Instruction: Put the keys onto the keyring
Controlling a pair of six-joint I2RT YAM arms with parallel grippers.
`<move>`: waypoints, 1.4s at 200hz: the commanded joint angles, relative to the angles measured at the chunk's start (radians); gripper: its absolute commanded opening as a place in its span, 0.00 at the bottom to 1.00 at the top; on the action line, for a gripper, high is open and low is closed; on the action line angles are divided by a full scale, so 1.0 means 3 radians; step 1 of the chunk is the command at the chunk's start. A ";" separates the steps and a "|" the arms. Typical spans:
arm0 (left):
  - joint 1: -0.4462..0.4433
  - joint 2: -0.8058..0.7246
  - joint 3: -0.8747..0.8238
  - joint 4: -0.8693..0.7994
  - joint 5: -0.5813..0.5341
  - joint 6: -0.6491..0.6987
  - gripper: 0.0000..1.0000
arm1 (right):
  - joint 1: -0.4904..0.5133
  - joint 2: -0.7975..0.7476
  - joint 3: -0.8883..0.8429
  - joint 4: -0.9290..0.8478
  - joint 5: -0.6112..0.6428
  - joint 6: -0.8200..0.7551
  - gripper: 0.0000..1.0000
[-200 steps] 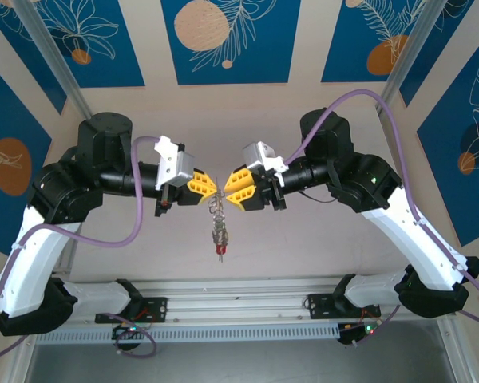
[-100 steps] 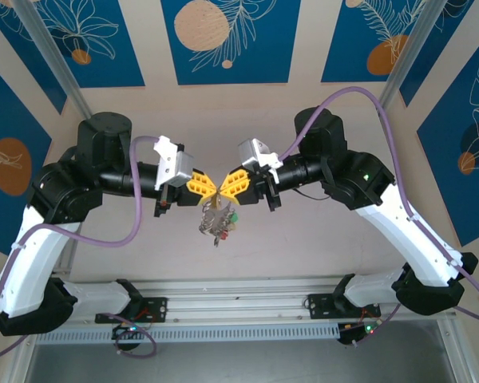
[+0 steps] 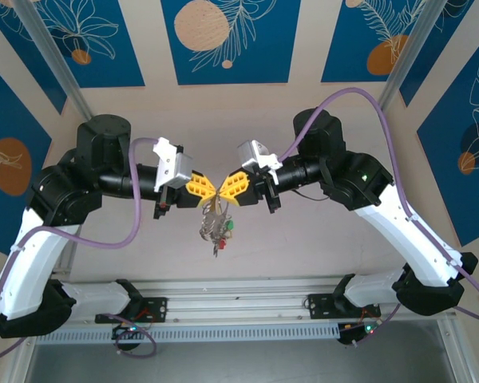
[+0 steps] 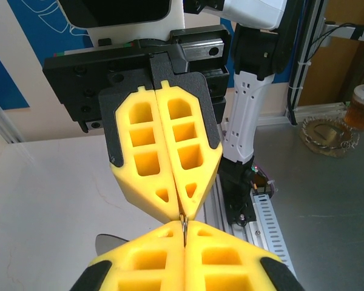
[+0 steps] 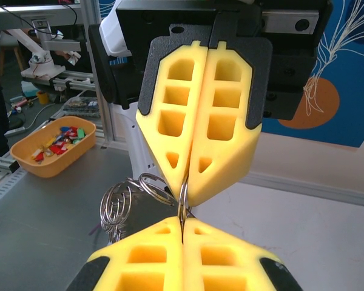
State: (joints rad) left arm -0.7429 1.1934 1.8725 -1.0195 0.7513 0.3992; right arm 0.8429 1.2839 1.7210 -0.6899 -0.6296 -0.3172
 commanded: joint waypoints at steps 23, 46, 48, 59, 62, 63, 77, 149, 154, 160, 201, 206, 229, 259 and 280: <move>-0.0032 -0.0102 0.0025 0.0300 0.0160 -0.0024 0.00 | 0.0003 -0.0041 -0.0116 -0.0053 -0.0006 0.0040 0.01; -0.0030 -0.0105 0.0027 0.0296 0.0160 -0.0026 0.00 | -0.0001 -0.0043 -0.0122 -0.0052 -0.0002 0.0047 0.02; -0.0032 -0.0107 0.0027 0.0295 0.0157 -0.0025 0.00 | -0.0001 -0.0045 -0.0122 -0.0052 -0.0002 0.0045 0.03; -0.0030 -0.0114 0.0027 0.0290 0.0157 -0.0023 0.00 | 0.0002 -0.0056 -0.0136 -0.0044 -0.0008 0.0060 0.04; -0.0029 -0.0116 0.0025 0.0289 0.0157 -0.0024 0.00 | 0.0000 -0.0058 -0.0146 -0.0042 -0.0004 0.0060 0.05; -0.0029 -0.0117 0.0026 0.0289 0.0159 -0.0023 0.00 | 0.0001 -0.0060 -0.0144 -0.0040 -0.0001 0.0060 0.05; -0.0030 -0.0127 0.0018 0.0297 0.0155 -0.0032 0.00 | 0.0002 -0.0088 -0.0182 -0.0024 0.0012 0.0065 0.05; -0.0030 -0.0134 0.0007 0.0310 0.0155 -0.0007 0.00 | 0.0008 -0.0122 -0.0246 -0.0001 -0.0013 0.0106 0.12; -0.0033 -0.0136 0.0007 0.0314 0.0155 0.0002 0.00 | 0.0006 -0.0122 -0.0248 -0.0001 -0.0013 0.0106 0.13; -0.0032 -0.0133 0.0007 0.0315 0.0155 0.0000 0.00 | 0.0010 -0.0122 -0.0251 -0.0001 -0.0016 0.0102 0.15; -0.0024 -0.0133 0.0018 0.0309 0.0150 0.0004 0.00 | 0.0012 -0.0132 -0.0274 0.0011 0.0001 0.0101 0.08; -0.0025 -0.0127 0.0017 0.0307 0.0146 0.0010 0.00 | 0.0013 -0.0133 -0.0273 0.0014 0.0002 0.0101 0.07; -0.0024 -0.0124 0.0016 0.0295 0.0144 0.0009 0.00 | 0.0011 -0.0148 -0.0266 0.0046 -0.0001 0.0110 0.07; -0.0027 -0.0132 0.0032 0.0295 0.0139 0.0016 0.00 | 0.0010 -0.0186 -0.0274 0.0054 -0.0022 0.0117 0.18; -0.0027 -0.0128 0.0042 0.0284 0.0144 0.0013 0.00 | 0.0013 -0.0280 -0.0343 0.0134 0.0044 0.0122 0.24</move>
State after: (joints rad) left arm -0.7448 1.1679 1.8652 -0.9722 0.7586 0.3996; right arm 0.8433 1.2449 1.6409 -0.6628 -0.6277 -0.2874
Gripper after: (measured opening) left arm 0.053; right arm 0.228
